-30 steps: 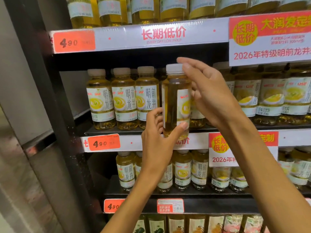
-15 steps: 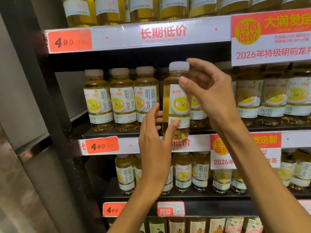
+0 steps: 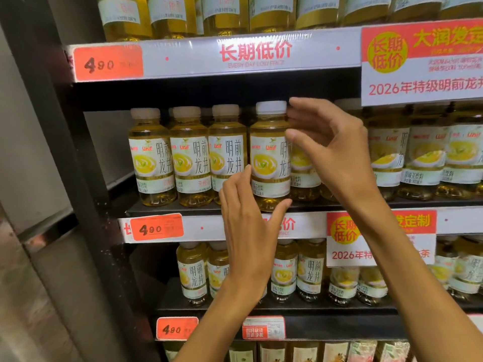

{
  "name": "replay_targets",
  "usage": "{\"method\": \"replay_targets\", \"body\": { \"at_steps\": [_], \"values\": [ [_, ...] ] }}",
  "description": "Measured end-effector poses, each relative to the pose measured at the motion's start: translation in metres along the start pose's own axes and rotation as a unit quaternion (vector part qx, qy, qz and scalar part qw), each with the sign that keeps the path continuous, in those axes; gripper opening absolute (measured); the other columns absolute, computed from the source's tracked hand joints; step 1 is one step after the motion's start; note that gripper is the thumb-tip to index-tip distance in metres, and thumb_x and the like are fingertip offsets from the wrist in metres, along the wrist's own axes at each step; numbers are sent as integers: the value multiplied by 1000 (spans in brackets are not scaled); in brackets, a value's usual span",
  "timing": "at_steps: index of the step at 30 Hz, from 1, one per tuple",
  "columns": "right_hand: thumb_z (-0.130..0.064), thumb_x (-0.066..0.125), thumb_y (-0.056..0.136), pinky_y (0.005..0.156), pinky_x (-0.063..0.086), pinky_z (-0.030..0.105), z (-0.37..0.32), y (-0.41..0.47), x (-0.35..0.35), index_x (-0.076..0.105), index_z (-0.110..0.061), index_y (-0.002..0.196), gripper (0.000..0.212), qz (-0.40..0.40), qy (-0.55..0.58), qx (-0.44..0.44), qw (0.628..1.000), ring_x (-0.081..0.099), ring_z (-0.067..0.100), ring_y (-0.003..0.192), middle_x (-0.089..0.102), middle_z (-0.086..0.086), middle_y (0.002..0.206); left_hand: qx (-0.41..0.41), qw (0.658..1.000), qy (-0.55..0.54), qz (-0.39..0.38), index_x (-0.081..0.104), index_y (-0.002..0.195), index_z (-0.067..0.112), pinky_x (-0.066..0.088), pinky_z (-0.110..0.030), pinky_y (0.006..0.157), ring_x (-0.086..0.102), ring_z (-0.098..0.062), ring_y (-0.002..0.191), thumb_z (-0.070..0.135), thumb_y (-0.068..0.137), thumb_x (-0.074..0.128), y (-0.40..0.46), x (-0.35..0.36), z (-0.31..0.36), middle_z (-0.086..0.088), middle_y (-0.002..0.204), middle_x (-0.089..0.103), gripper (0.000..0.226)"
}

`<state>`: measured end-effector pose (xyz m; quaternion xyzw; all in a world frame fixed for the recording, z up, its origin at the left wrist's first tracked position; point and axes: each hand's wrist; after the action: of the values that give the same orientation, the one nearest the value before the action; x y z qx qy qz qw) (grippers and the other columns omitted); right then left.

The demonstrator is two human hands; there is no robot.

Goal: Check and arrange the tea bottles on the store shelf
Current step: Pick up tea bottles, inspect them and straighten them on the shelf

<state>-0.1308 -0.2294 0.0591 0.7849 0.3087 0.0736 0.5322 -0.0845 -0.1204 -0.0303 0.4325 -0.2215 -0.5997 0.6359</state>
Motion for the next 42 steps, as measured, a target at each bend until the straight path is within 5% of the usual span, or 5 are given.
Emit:
{"method": "replay_targets", "body": {
  "at_steps": [4,21,25,29,42],
  "values": [
    [-14,70,85,89,49,18,3,-4,-2,63,-14,121,36,-10,-77,-38,996,60,7,104,62,-7,112,7,1000,12,13,38,142,10,30,-19,104,40,-14,122,24,82,73,-4,1,0,-7,130,47,71],
    [-20,65,89,97,30,18,13,-4,5,57,-8,126,39,34,-205,-87,974,47,25,119,59,8,124,47,989,136,31,53,131,11,42,-35,92,51,-25,108,20,83,71,-1,4,-1,-8,116,59,52],
    [-37,50,96,87,38,44,16,10,-7,49,-11,130,43,61,-369,-36,927,55,36,106,59,11,120,68,989,122,40,57,126,9,41,-31,90,52,-24,106,17,82,72,1,6,5,-8,115,60,47],
    [-51,40,96,72,44,40,22,10,-3,46,-9,119,48,-24,-458,-20,888,59,32,93,58,13,104,79,990,114,18,59,120,11,39,-28,89,53,-24,106,18,83,72,1,10,10,-7,114,60,40],
    [-14,75,80,109,37,35,11,-22,-8,36,-6,135,68,19,-29,-58,998,37,15,129,36,8,137,59,997,31,-30,50,132,9,22,-14,105,44,-16,117,22,82,73,-8,12,8,-6,123,56,57]
  ]
}}
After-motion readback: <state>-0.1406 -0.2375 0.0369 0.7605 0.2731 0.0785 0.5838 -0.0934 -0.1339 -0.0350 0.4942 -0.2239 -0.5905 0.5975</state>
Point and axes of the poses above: each hand's wrist, its own y-axis towards the middle knuckle, its own x-axis out of the palm, z = x × y
